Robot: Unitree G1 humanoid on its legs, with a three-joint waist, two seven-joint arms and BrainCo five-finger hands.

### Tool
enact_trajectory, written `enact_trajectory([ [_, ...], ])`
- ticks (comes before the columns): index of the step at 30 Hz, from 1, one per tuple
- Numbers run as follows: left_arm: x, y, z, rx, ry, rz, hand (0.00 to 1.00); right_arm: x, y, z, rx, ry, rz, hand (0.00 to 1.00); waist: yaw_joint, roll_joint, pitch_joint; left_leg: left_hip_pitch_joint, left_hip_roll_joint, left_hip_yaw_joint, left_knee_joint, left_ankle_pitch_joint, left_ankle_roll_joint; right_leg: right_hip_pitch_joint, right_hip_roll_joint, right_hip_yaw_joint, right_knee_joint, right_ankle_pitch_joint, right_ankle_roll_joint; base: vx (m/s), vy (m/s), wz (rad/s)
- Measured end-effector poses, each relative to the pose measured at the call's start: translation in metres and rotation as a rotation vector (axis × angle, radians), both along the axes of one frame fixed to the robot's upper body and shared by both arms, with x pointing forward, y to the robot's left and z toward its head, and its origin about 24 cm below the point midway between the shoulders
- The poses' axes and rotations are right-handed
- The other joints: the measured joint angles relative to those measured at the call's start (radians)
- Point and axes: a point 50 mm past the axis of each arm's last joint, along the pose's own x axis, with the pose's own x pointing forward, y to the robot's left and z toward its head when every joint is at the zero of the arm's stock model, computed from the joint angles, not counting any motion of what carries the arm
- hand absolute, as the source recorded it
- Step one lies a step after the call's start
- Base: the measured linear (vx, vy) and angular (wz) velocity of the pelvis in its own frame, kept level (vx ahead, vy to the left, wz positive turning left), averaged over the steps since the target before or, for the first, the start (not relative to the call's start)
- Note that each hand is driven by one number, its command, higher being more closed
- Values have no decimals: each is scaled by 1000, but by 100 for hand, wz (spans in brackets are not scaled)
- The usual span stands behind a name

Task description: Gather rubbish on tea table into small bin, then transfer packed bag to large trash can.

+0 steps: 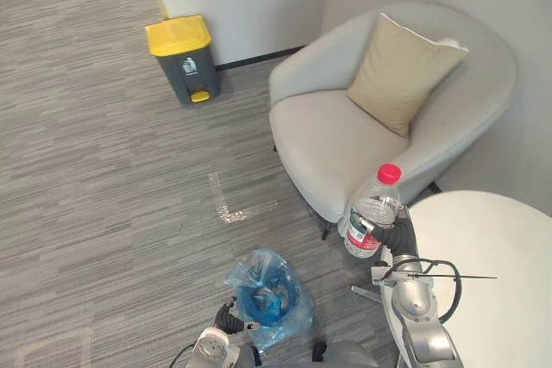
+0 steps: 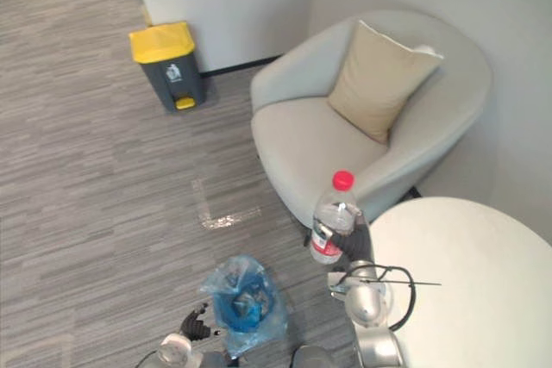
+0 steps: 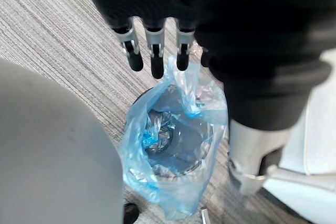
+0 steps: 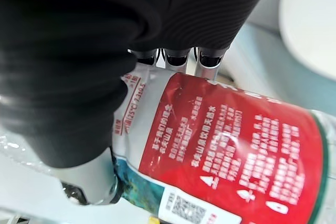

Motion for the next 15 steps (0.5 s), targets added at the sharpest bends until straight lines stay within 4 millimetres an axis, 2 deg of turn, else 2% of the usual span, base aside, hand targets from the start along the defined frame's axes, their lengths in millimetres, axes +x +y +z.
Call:
enact_trajectory([
  [1,2,-1,1,-2,-9,-4,0,0,-1,0,2,1,-6,100,4,0,0,4,0,26,-4,6,6,0,-5,-12,13,0,0,138,28,41],
  [3,4,-5,2,-9,-12,-5,0,1,-2,-5,-1,21,-10,100,6,10,7,42,11,28,-28,20,14,-73,-9,-27,174,-16,-2,102,31,26],
  [4,3,-4,1,-5,-4,-3,0,1,-1,-10,4,41,-12,100,4,28,12,61,27,20,-43,20,14,-95,12,-1,156,-79,15,70,13,11],
  [5,-1,-1,0,2,8,3,0,0,1,-12,14,52,-14,100,7,23,9,86,27,21,-64,20,14,-72,30,13,5,-31,5,121,-22,9],
  [6,-3,2,-1,9,16,4,0,0,2,-14,20,56,-15,100,9,10,4,96,16,26,-81,19,13,-69,25,20,-71,42,-4,160,-61,3],
  [7,-4,3,-3,16,28,8,0,1,5,-15,-2,62,-7,100,6,5,-2,137,7,37,-129,10,-1,-84,6,30,-76,117,-18,163,-57,-7],
  [10,-8,-5,-5,-7,43,14,0,0,6,-20,-19,89,3,100,2,37,-7,152,10,62,-176,14,-7,-103,15,47,-72,115,-16,80,-21,-22],
  [13,-7,-5,-4,-9,40,20,0,1,13,-21,-36,100,29,100,3,39,4,168,8,78,-179,14,-7,-119,11,62,-24,108,-11,-13,26,-15],
  [15,-6,-2,-4,-4,34,21,0,4,18,-23,-54,104,55,100,5,29,14,174,-8,88,-176,14,-7,-145,-7,80,47,81,-4,-86,46,-12],
])
